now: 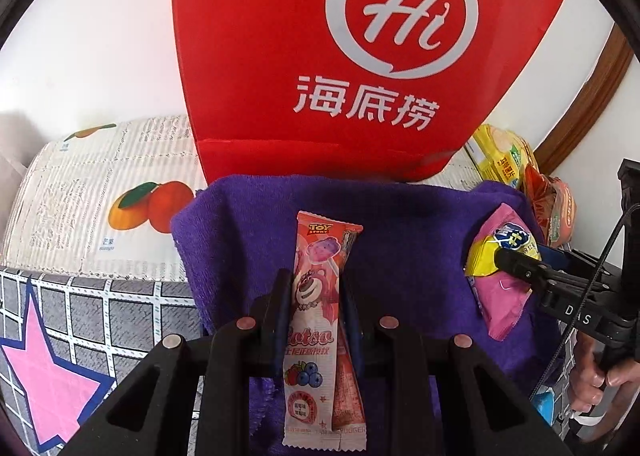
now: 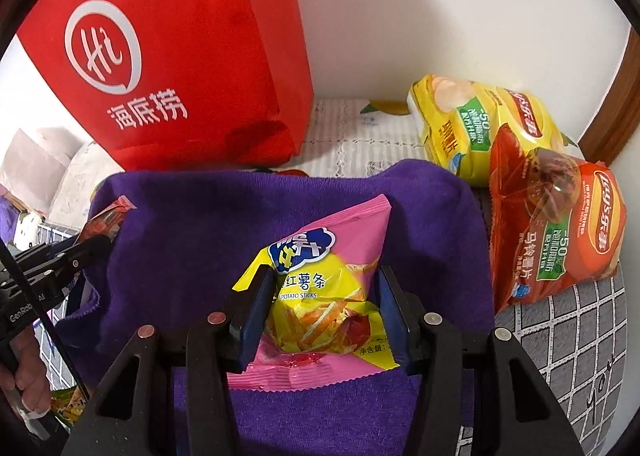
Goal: Organize snacks
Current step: 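Carry the stick snack with left tool while right carries chip bag to towel, then open the right tool over the towel while the left tool releases the stick snack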
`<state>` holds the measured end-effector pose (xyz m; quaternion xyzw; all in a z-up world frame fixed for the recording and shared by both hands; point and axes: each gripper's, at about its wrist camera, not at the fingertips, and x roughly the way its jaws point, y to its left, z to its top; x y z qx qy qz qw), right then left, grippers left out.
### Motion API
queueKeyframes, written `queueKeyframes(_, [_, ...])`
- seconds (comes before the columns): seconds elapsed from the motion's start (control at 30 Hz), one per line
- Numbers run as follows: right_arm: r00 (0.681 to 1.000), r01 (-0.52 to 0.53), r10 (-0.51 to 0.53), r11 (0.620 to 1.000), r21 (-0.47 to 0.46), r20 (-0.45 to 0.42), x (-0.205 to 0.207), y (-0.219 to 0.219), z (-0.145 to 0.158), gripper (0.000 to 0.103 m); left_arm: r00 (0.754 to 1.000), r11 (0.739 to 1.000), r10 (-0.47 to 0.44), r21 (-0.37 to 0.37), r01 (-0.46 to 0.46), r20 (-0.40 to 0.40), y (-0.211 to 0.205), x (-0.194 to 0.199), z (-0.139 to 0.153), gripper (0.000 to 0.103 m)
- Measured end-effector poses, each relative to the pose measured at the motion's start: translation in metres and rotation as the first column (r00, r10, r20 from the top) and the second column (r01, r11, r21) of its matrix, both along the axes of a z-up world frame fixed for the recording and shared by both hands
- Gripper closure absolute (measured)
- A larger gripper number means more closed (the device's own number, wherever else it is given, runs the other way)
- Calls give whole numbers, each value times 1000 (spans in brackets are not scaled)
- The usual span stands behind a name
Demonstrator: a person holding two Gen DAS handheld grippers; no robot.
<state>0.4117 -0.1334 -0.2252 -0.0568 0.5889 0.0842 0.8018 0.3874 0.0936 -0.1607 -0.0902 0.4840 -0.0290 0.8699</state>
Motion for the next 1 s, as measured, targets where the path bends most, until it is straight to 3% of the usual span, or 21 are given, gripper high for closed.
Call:
queueKeyframes(0.5, [1000,4,-4,1000,11,-19,2,-7,0,50,1000,1000,-13,12,14,-28,-10,7,-11,80])
queueKeyframes(0.83, [1000,5,-5,1000,28,-6,-1,-10,14,40,999,1000,-21,-7,21,-41,-16,11,-17,80])
queueKeyframes(1.0, [1000,19,-20,999,37,10,-2,-11,20,40,998,1000,-23,-9,23,-51,-20,13,-19,80])
